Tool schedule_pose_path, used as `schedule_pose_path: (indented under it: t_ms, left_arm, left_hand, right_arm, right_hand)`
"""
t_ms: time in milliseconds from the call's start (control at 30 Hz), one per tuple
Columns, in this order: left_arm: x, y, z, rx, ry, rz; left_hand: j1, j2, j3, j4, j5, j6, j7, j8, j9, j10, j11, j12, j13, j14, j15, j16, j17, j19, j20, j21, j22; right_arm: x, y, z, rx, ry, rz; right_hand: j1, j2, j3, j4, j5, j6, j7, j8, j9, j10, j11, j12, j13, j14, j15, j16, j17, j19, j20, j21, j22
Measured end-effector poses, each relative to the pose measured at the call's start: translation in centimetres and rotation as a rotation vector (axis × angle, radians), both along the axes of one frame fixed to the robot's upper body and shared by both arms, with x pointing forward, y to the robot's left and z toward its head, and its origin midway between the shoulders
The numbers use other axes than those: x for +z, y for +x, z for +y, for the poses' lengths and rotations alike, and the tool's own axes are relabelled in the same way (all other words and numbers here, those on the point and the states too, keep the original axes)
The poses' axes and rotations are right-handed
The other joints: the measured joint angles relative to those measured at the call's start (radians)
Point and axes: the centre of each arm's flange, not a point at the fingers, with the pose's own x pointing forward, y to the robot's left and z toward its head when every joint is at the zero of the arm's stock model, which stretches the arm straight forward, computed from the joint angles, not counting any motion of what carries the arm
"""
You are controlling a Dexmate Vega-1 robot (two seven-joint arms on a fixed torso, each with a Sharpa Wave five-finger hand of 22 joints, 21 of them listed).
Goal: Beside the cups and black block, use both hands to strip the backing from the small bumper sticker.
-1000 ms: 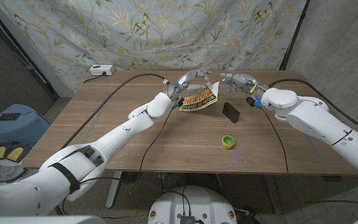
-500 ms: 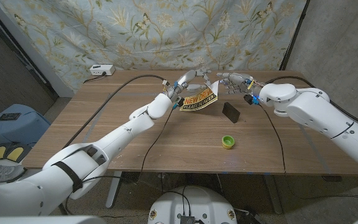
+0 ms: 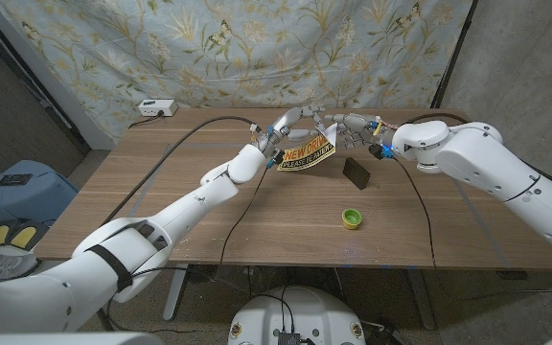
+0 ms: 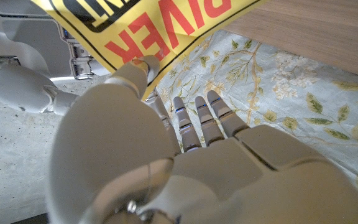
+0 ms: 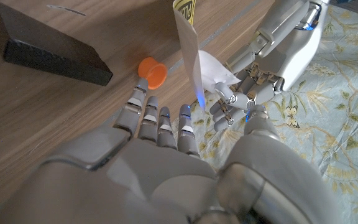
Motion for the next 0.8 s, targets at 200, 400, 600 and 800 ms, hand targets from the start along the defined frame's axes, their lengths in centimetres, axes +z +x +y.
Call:
schedule_pose_path:
  t_ms: [200,400,600,800]
  left_arm:
    - [-0.4,0.7,0.0,0.002,-0.010,0.011]
    - [-0.3,0.4,-0.1,-0.016,-0.018,-0.004]
    - [-0.5,0.8,-0.2,-0.019,-0.025,0.002]
    - [-0.6,0.8,-0.2,-0.026,-0.031,-0.001]
  left_hand:
    - [0.000,0.000,0.000,0.000,0.000,0.000,0.000,0.007,-0.003,0.005,-0.005,0.000,0.000,0.005,-0.005,0.000,0.000,0.000,0.000,0.000,0.000]
    - [0.000,0.000,0.000,0.000,0.000,-0.002,-0.002,0.008,-0.003,0.005,-0.005,0.000,0.000,0.005,-0.005,0.000,0.000,0.000,-0.001,0.000,0.000]
    - [0.000,0.000,0.000,0.000,0.000,-0.002,-0.002,0.008,-0.005,0.009,-0.009,-0.001,0.000,0.011,-0.011,0.000,0.000,0.002,-0.009,0.000,0.000]
    - [0.000,0.000,0.000,0.000,0.000,-0.002,-0.002,0.008,-0.006,0.012,-0.012,-0.008,0.000,0.011,-0.011,0.000,0.000,0.002,-0.009,0.000,0.000]
  right_arm:
    - [-0.8,0.3,0.3,-0.015,-0.026,0.065]
    - [-0.6,0.5,0.6,-0.012,-0.032,0.069]
    - [-0.9,0.8,0.5,-0.024,-0.046,0.093]
    - [-1.0,0.9,0.5,-0.028,-0.049,0.099]
  right_hand:
    - [0.000,0.000,-0.003,-0.003,0.000,-0.011,0.000,0.000,0.000,0.000,0.000,0.000,0.000,0.000,0.000,0.000,0.000,0.000,0.000,0.000,0.000]
    - [0.004,0.004,-0.003,-0.003,0.000,-0.011,0.000,0.000,0.000,0.000,0.000,0.004,0.005,0.000,0.000,0.000,0.000,0.000,0.000,0.000,0.003]
    - [0.008,0.008,-0.006,0.000,0.000,-0.004,-0.006,0.008,0.005,0.000,0.000,0.004,0.005,0.000,0.000,0.000,0.005,0.000,0.000,0.000,0.003]
    - [0.017,0.017,-0.012,-0.004,0.000,0.030,0.001,0.012,0.018,0.000,0.000,0.004,0.009,0.001,0.001,0.000,0.005,0.000,0.000,0.000,0.003]
